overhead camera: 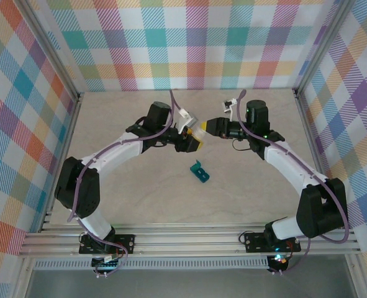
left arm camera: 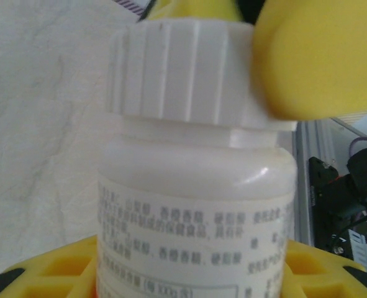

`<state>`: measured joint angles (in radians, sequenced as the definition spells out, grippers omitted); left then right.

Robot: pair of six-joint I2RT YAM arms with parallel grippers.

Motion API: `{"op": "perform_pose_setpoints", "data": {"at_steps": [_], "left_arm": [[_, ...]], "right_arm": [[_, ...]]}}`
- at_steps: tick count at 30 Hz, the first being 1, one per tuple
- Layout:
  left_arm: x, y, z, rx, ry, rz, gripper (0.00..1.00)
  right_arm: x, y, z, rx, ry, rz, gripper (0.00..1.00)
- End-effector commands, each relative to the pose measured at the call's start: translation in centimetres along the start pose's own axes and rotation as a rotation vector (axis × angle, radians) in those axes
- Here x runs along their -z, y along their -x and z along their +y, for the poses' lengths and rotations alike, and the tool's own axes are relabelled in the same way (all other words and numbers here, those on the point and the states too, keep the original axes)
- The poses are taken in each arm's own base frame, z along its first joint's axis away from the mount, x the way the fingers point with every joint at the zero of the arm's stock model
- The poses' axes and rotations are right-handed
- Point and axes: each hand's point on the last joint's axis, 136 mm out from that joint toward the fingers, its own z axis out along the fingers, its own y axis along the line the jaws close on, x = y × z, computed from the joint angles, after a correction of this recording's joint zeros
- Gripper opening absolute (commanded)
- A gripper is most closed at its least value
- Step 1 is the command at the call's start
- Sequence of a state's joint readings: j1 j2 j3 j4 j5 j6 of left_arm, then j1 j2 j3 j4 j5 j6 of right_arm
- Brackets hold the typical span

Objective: Sort the pills into containers

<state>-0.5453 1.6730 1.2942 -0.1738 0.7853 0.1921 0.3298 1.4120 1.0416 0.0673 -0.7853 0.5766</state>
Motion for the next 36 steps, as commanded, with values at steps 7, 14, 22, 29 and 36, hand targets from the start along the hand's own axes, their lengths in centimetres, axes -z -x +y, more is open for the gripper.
{"op": "perform_pose_setpoints", "data": {"at_steps": [7,14,22,29,36], "left_arm": [[3.2,3.3,2.4,-0.067,0.241,-0.103,0.00],[3.2,2.6,3.0,-0.112,0.317,-0.068,0.00],[1.7,1.3,2.0,-0.139,0.279,0.001,0.00],[0.3,0.8,1.3,-0.149,0.240,0.036,0.00],[-0.4,1.0,0.8,-0.159,0.226,0.045,0.00]], "right_arm": [[3.1,0.5,2.2,-0.033,-0.093,-0.079,0.76],[2.7,1.0,-0.9,-0.330,-0.203,-0.118,0.77],[1.7,2.3,-0.7,-0.357,-0.169,-0.119,0.76],[1.3,2.5,-0.8,-0.354,-0.156,-0.117,0.75],[0.2,2.0,-0.8,-0.361,-0.134,-0.084,0.71]]}}
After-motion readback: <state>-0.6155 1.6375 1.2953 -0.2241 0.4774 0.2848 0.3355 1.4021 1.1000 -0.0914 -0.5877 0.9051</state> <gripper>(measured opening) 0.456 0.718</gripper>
